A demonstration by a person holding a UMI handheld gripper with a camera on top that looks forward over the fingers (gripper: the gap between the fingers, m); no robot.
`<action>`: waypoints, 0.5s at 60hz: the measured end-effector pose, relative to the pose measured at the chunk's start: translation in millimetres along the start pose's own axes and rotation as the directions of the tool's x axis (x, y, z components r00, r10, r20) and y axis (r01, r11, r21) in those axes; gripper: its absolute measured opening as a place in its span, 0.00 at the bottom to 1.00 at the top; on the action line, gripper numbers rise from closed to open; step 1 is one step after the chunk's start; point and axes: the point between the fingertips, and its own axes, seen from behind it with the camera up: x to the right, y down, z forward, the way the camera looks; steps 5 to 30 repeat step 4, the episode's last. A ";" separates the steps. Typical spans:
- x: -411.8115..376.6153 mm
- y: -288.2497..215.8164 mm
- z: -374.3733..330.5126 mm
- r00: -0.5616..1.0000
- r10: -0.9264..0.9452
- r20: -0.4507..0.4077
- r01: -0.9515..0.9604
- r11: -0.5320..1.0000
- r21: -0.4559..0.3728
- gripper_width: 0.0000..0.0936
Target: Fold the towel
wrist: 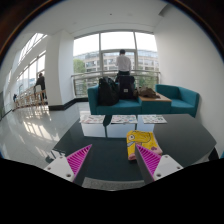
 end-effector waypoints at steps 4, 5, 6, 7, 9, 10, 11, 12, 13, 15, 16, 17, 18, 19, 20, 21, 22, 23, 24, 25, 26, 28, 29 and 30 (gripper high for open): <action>0.1 0.1 -1.5 1.000 0.001 0.000 -0.001 1.000 -0.002 0.92; 0.1 0.1 -1.5 1.000 0.001 0.000 -0.001 1.000 -0.002 0.92; 0.1 0.1 -1.5 1.000 0.001 0.000 -0.001 1.000 -0.002 0.92; 0.1 0.1 -1.5 1.000 0.001 0.000 -0.001 1.000 -0.002 0.92; 0.1 0.1 -1.5 1.000 0.001 0.000 -0.001 1.000 -0.002 0.92; 0.1 0.1 -1.5 1.000 0.001 0.000 -0.001 1.000 -0.002 0.92; 0.1 0.1 -1.5 1.000 0.001 0.000 -0.001 1.000 -0.002 0.92; 0.1 0.1 -1.5 1.000 0.001 0.000 -0.001 1.000 -0.002 0.92; 0.1 0.1 -1.5 1.000 0.001 0.000 -0.001 1.000 -0.002 0.92; 0.1 0.1 -1.5 1.000 0.001 0.000 -0.001 1.000 -0.002 0.92; 0.1 0.1 -1.5 1.000 0.001 0.000 -0.001 1.000 -0.002 0.92; 0.1 0.1 -1.5 1.000 0.001 0.000 -0.001 1.000 -0.002 0.92; 0.1 0.1 -1.5 1.000 0.001 0.000 -0.001 1.000 -0.002 0.92; 0.1 0.1 -1.5 1.000 0.001 0.000 -0.001 1.000 -0.002 0.92; 0.1 0.1 -1.5 1.000 0.001 0.000 -0.001 1.000 -0.002 0.92; 0.1 0.1 -1.5 1.000 0.001 0.000 -0.001 1.000 -0.002 0.92; 0.1 0.1 -1.5 1.000 0.001 0.000 -0.001 1.000 -0.002 0.92; 0.1 0.1 -1.5 1.000 0.001 0.000 -0.001 1.000 -0.002 0.92; 0.1 0.1 -1.5 1.000 0.001 0.000 -0.001 1.000 -0.002 0.92; 0.1 0.1 -1.5 1.000 0.001 0.000 -0.001 1.000 -0.002 0.92; 0.1 0.1 -1.5 1.000 0.001 0.000 -0.001 1.000 -0.002 0.92; 0.1 0.1 -1.5 1.000 0.001 0.000 -0.001 1.000 -0.002 0.92; 0.1 0.1 -1.5 1.000 0.001 0.000 -0.001 1.000 -0.002 0.92; 0.1 0.1 -1.5 1.000 0.001 0.000 -0.001 1.000 -0.002 0.92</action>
